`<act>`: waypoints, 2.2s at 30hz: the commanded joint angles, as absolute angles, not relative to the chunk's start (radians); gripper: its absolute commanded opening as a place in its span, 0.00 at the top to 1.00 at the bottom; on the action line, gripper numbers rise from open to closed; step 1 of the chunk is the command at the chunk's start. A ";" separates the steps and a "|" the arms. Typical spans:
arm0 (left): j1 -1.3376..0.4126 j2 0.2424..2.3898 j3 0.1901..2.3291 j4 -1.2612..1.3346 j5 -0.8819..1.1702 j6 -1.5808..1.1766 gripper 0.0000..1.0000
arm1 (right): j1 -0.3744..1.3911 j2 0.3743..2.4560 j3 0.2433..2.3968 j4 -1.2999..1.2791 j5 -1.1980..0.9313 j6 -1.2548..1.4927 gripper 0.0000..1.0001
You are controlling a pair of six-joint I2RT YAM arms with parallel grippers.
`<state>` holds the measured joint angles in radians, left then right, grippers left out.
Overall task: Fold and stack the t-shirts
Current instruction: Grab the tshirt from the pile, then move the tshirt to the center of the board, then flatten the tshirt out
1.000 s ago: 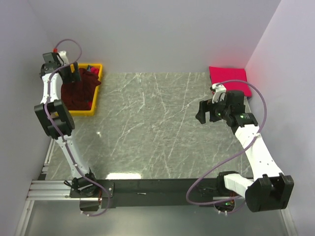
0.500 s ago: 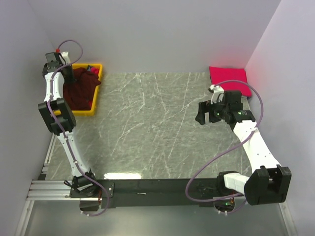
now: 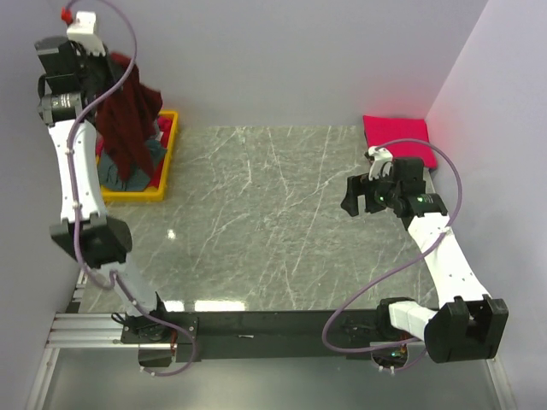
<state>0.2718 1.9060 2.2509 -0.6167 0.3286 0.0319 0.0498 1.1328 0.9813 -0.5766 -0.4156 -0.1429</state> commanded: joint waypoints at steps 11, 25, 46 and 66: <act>-0.118 1.572 2.136 -0.385 0.486 -0.136 1.00 | 0.005 1.078 1.015 -0.565 -0.446 -0.123 0.03; -0.003 1.421 1.508 -0.514 0.761 -0.047 0.01 | -0.043 1.109 1.034 -0.650 -0.541 -0.195 0.03; -0.347 1.571 0.959 -0.512 0.388 0.183 0.17 | -0.018 1.773 1.310 -0.552 -0.499 -0.040 0.24; -0.327 1.623 0.973 -0.636 0.267 0.259 0.99 | 0.075 2.092 1.535 -0.541 -0.263 0.063 0.55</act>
<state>-0.3599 1.6752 0.9852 -0.5663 0.3073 0.2008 0.0792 2.0754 1.4879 -0.5434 -0.3977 0.0277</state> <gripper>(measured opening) 0.036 0.484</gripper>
